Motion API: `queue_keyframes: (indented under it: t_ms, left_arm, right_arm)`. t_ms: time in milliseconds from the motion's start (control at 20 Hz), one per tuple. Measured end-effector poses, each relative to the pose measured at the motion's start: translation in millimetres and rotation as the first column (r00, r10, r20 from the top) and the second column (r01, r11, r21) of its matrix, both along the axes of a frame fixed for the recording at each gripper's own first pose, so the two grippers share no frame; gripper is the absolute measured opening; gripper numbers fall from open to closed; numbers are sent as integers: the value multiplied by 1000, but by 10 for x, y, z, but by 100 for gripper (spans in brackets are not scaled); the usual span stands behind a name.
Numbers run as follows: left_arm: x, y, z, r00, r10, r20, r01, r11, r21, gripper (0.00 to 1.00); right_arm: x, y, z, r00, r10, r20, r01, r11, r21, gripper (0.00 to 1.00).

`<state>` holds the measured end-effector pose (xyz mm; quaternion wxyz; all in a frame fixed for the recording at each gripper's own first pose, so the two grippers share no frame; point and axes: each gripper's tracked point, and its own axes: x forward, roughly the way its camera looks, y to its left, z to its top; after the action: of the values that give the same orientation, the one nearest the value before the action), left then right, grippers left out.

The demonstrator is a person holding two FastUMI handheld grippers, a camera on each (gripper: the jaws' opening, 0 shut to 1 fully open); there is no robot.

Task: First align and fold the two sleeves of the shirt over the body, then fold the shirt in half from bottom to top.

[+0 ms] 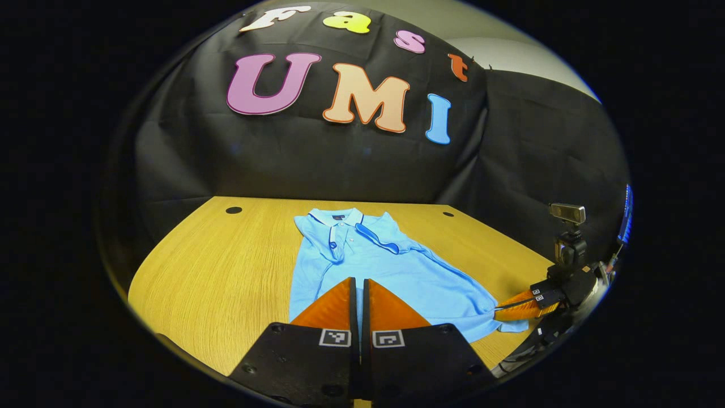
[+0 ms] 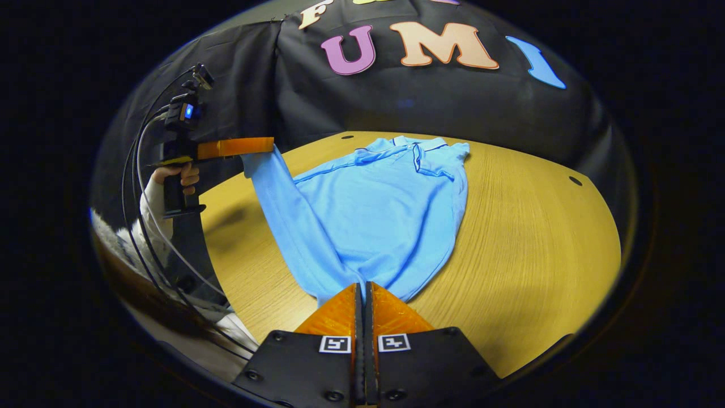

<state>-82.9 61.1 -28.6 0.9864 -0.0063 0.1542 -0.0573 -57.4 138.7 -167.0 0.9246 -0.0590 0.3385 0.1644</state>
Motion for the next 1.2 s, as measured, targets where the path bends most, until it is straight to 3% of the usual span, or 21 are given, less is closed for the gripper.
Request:
queue_keyframes:
  t_ms: [400,650,800,1000,1200]
  left_arm:
    - [560,229,242,994,89,59,-88,996,-9,0]
    - [1113,433,222,991,125,44,-128,991,48,0]
    - [1414,616,177,983,176,46,-180,980,89,0]
    - [1770,766,195,969,232,81,-239,967,93,0]
    - [2159,996,200,941,306,146,-327,932,155,0]
  right_arm:
    - [961,-102,500,985,-59,161,64,998,-23,3]
    - [1755,-167,621,979,-88,185,99,994,-51,3]
    - [2166,-261,666,969,-165,184,171,985,-16,3]
    - [2724,-410,785,938,-277,209,276,961,35,3]
    - [3249,-553,688,890,-374,260,373,926,55,3]
